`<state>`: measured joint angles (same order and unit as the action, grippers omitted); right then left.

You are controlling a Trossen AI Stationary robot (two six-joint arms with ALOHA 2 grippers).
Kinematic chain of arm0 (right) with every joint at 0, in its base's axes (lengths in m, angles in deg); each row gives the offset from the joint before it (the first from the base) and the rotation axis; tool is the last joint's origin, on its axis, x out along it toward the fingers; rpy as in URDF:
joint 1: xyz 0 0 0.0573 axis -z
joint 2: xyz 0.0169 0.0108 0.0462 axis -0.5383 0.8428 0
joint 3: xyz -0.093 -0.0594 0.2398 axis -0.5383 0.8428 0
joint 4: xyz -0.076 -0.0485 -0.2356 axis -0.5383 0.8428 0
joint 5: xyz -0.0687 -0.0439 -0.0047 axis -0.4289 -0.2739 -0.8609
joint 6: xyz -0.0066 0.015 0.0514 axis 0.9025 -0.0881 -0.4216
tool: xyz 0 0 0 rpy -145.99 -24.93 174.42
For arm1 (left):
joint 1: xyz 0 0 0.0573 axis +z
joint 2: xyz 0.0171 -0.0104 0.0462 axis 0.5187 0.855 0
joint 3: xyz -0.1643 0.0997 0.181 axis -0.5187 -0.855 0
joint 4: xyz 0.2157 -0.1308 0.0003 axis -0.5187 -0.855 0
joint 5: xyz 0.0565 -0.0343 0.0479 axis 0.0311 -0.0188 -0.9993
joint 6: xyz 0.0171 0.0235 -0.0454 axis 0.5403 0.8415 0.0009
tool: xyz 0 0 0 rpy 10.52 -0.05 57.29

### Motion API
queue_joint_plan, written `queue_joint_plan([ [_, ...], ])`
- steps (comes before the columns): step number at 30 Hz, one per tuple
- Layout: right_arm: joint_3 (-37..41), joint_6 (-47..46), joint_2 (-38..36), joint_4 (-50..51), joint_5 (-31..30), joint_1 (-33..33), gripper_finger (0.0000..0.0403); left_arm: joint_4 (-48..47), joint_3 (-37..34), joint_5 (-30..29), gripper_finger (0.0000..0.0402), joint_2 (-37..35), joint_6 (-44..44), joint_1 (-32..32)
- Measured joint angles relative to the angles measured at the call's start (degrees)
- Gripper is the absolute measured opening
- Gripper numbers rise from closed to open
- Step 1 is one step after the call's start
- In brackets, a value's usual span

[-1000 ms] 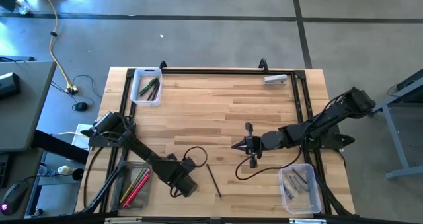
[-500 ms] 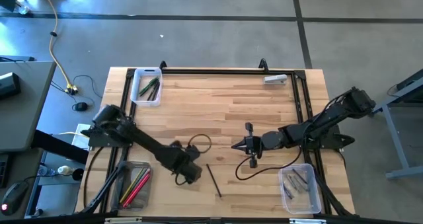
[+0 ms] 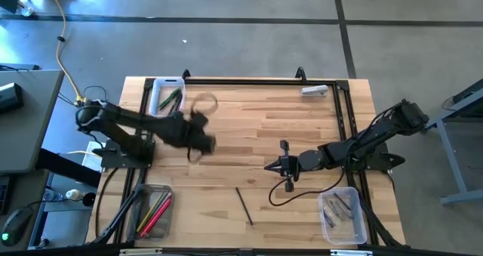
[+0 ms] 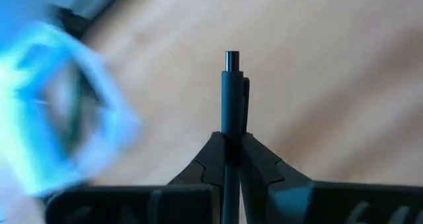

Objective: Sort crayons/erasers/pens/pencils in bins
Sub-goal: Put the black pen into the top transparent bin

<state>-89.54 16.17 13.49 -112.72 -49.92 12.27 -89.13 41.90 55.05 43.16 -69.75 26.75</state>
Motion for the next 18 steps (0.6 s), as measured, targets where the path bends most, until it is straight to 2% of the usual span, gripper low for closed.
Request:
queue_joint_plan([
  [6,0.00,-0.02,0.00,0.03,-0.01,0.00,0.0000,0.52,-1.20,-7.25,0.0006,-4.74,9.86,13.21],
  [10,0.00,-0.20,0.00,0.36,-0.01,0.00,0.0000,2.61,-4.49,-9.30,0.0006,-5.91,16.10,23.64],
  [18,0.00,-0.20,0.00,0.56,-0.02,0.00,0.0000,20.78,-15.77,-5.24,0.0006,-6.99,28.42,42.74],
])
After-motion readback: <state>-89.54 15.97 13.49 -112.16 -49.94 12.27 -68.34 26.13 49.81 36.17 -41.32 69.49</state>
